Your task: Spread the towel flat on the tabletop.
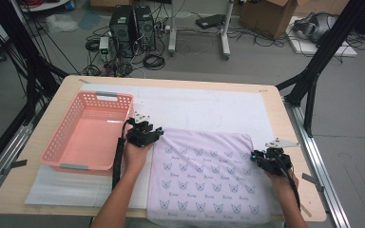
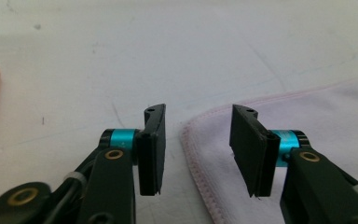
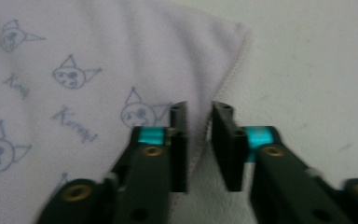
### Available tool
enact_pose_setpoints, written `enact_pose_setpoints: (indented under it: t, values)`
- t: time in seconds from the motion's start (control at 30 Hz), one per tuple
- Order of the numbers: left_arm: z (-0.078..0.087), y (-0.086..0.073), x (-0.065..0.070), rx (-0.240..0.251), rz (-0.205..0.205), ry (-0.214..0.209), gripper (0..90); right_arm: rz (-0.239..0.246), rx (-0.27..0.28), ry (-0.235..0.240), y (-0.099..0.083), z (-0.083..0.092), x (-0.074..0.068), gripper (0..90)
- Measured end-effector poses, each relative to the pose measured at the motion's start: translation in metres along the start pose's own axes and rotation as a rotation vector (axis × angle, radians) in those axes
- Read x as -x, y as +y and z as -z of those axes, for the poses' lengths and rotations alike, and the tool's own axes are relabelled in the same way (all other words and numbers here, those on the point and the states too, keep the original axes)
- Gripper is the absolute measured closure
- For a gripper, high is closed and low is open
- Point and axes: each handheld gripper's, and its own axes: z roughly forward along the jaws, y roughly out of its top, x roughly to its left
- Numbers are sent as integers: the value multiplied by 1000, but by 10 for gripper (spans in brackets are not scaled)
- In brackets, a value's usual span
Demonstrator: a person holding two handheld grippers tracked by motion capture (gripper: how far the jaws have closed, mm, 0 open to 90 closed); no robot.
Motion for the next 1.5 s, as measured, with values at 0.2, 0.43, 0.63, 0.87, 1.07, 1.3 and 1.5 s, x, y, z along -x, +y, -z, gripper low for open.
enact_pose_setpoints:
  t: [0.2, 0.43, 0.63, 0.87, 1.07, 1.3, 1.5]
  values:
    - [17, 0, 12, 46, -34, -114, 486, 2, 23, -100, -1, 3, 5, 707]
    - [40, 1, 28, 185, -46, -248, 345, -44, 131, 72, -7, 31, 12, 492]
    - [50, -17, 32, 179, -80, -281, 188, -28, 210, 125, -12, 47, 15, 266]
    - [56, -30, 30, 165, -77, -300, 223, -42, 216, 96, -19, 52, 13, 203]
    - [57, -34, 31, 157, -100, -301, 225, -47, 248, 87, -22, 57, 11, 178]
    - [57, -33, 29, 159, -98, -284, 228, -54, 223, 85, -23, 50, 12, 178]
    - [57, -32, 28, 160, -86, -273, 235, -54, 224, 74, -25, 53, 13, 178]
